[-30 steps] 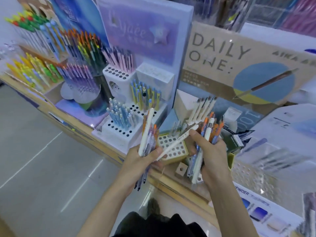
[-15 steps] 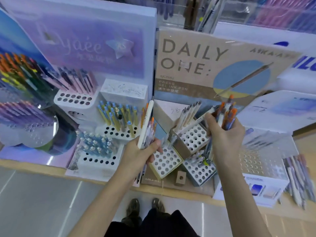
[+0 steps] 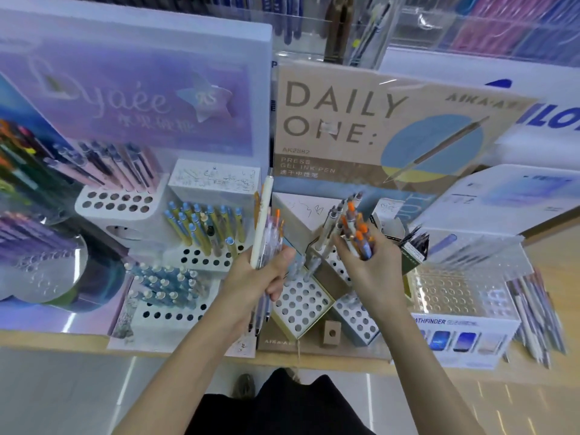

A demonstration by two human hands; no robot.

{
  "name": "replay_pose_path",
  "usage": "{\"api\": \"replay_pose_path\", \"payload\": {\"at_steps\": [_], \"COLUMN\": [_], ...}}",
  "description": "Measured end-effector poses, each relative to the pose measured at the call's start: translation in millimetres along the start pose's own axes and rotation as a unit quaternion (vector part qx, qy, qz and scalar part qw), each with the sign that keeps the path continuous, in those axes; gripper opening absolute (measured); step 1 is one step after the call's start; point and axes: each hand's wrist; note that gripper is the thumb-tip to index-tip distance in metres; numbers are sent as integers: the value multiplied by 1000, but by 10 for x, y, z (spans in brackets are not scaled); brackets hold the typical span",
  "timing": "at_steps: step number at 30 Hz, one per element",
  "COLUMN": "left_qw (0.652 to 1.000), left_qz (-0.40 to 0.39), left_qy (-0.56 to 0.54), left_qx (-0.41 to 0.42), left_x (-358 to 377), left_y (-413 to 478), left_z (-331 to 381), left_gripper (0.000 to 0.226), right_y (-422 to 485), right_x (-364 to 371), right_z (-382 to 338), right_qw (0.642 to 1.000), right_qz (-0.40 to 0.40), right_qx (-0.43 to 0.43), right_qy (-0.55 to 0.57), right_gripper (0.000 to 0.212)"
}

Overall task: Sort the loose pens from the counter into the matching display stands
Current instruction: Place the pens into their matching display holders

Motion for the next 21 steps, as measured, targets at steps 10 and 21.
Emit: {"api": "replay_pose_path", "payload": {"at_steps": [10,21], "left_qw": [996,962], "left_qz": [-69,-271], "left_qy": [-48,27], "left_qx": [39,-24], "left_x": [-8,-47], "left_y": [-55,-220], "left_z": [39,266], "left_gripper": [63,47], "right_y": [-67,-54], "right_x": [92,-320], "right_z": [-16,-571], "right_qw": [997,971], "right_qz": [61,-68], "right_qx": [26,60], "right_qy": [29,223], "right_gripper": [22,11]}}
Point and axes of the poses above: each hand's wrist, its own y-axis towards the middle knuckle, its own x-axis out of the palm, z = x × y, and after that the axes turned 1 degree about -y, right-handed
